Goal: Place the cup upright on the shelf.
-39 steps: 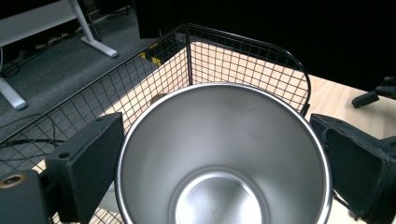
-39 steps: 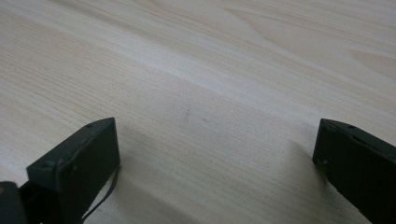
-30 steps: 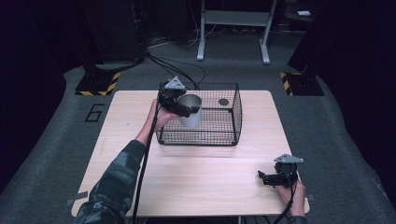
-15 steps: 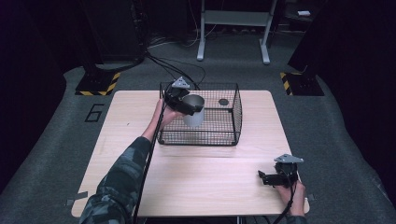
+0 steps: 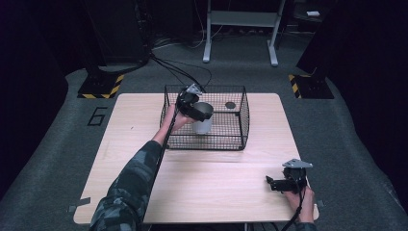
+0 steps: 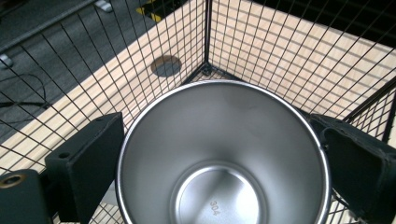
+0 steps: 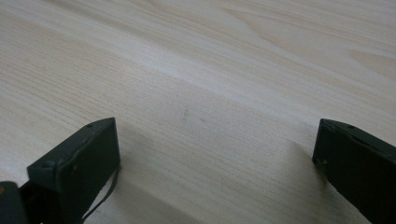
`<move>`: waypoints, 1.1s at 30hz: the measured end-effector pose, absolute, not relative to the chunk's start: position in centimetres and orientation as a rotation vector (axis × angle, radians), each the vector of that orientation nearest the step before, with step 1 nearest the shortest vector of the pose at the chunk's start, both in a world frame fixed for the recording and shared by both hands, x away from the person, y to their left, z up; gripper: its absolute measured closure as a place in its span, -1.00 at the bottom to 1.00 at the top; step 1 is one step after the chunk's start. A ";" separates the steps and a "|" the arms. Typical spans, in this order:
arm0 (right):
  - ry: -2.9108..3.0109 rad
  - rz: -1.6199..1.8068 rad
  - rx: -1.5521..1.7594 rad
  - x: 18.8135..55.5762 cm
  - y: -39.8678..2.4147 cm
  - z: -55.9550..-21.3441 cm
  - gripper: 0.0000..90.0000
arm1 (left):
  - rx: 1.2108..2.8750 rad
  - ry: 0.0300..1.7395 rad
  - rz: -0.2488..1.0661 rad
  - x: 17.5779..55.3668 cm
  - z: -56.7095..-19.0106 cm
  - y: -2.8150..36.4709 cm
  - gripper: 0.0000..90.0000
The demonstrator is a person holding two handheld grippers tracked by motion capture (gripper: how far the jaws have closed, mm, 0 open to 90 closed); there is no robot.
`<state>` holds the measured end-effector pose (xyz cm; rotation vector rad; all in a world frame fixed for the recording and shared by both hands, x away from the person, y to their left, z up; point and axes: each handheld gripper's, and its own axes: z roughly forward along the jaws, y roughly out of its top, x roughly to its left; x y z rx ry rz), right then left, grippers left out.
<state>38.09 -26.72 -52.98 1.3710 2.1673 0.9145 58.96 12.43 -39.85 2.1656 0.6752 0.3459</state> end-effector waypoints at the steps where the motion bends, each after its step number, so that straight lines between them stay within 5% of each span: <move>1: 2.167 0.914 1.371 38.1 -26.7 -53.0 -1.00 | 2.166 0.675 0.346 59.0 -39.8 12.4 -0.85; 33: 2.180 0.914 1.347 38.2 -26.8 -53.0 -0.99 | 2.302 0.651 0.301 59.1 -42.2 11.0 -0.86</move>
